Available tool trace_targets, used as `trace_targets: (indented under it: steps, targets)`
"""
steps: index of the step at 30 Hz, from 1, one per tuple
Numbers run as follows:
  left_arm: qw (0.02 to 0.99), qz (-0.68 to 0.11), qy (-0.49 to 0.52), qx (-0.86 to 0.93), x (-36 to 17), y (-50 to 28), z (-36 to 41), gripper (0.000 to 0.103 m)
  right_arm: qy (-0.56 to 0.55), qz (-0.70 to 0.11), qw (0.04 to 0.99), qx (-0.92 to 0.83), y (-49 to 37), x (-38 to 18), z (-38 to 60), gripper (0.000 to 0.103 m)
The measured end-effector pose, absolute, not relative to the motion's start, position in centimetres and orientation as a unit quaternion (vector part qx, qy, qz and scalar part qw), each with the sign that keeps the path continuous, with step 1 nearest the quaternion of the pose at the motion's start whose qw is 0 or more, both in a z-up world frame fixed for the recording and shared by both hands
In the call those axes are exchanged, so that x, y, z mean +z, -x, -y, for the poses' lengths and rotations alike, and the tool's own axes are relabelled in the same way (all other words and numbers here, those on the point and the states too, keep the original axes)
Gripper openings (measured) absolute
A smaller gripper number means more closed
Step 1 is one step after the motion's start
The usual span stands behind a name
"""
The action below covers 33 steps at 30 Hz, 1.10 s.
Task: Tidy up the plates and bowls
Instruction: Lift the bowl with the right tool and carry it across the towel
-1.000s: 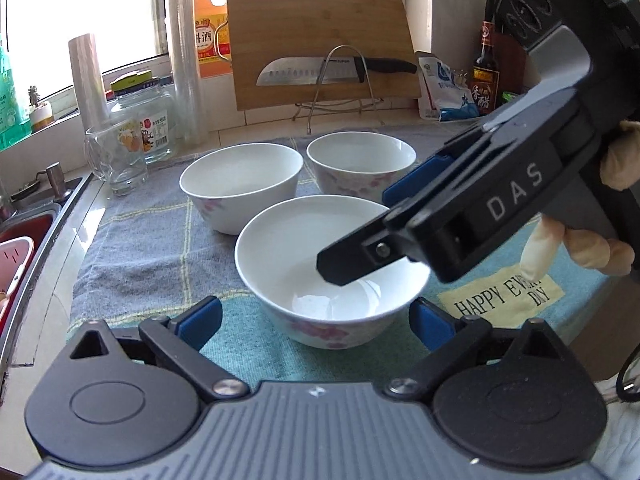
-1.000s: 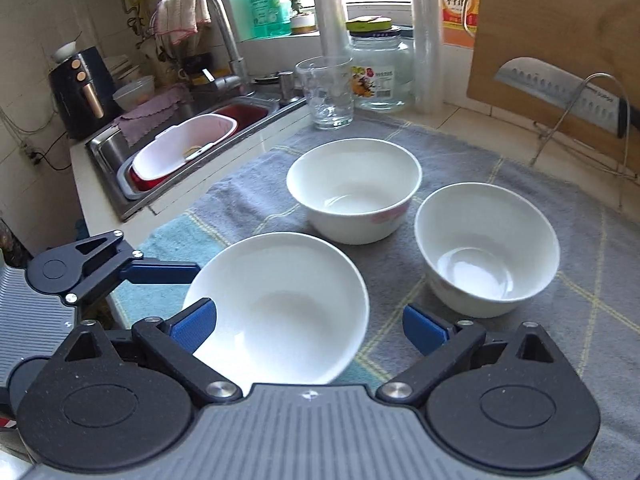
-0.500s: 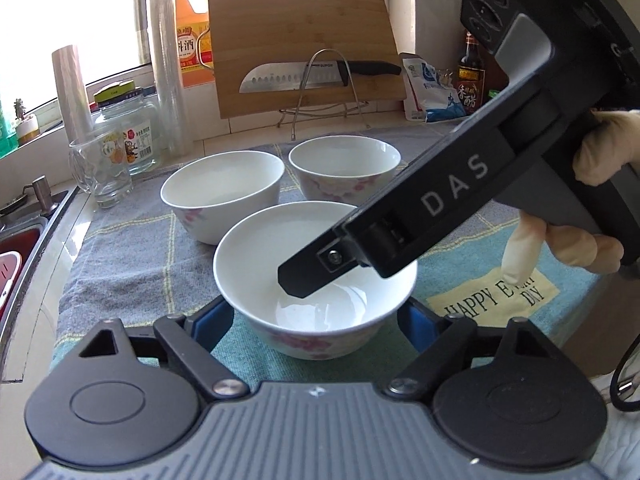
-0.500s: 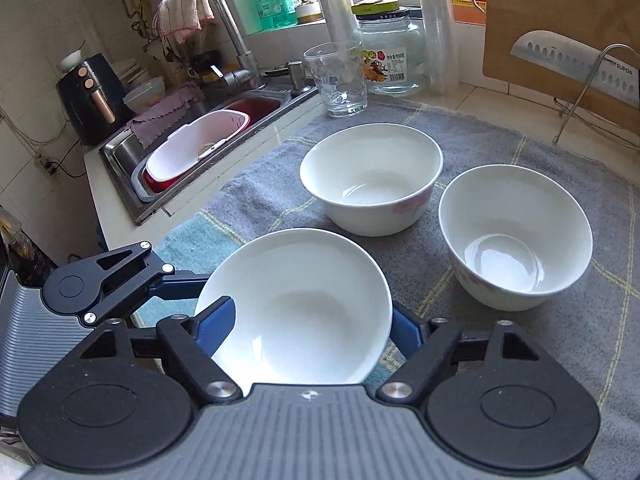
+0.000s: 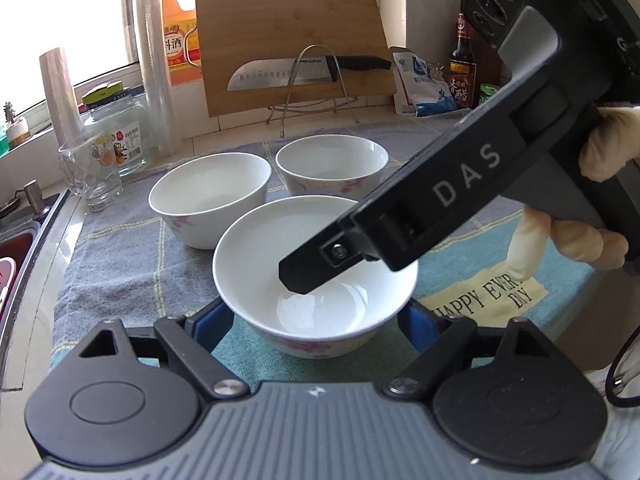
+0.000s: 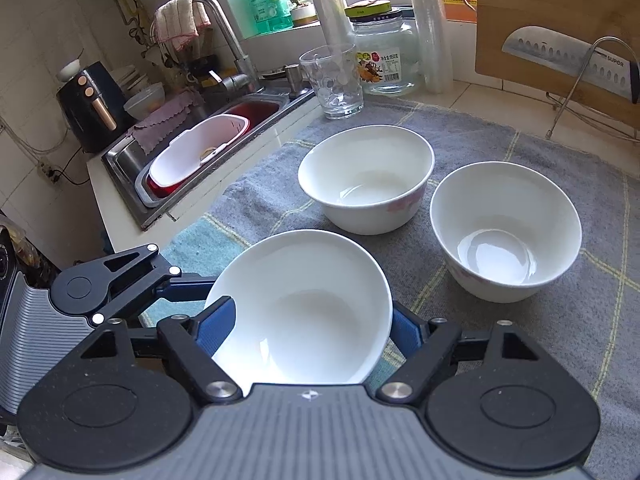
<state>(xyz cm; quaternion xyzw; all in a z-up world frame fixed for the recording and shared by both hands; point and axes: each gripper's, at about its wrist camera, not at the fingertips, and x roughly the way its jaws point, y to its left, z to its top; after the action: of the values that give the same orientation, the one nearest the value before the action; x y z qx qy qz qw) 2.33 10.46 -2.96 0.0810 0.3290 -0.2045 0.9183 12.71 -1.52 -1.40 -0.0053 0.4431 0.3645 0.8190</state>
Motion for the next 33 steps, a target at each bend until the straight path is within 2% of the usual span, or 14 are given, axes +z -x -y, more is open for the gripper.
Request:
trace_targets:
  steps: [33]
  targets:
    - [0.877, -0.326, -0.101, -0.340, -3.2, -5.5, 0.1, 0.088, -0.032, -0.441, 0.863, 0.244, -10.6, -0.6, 15.1, 0.086]
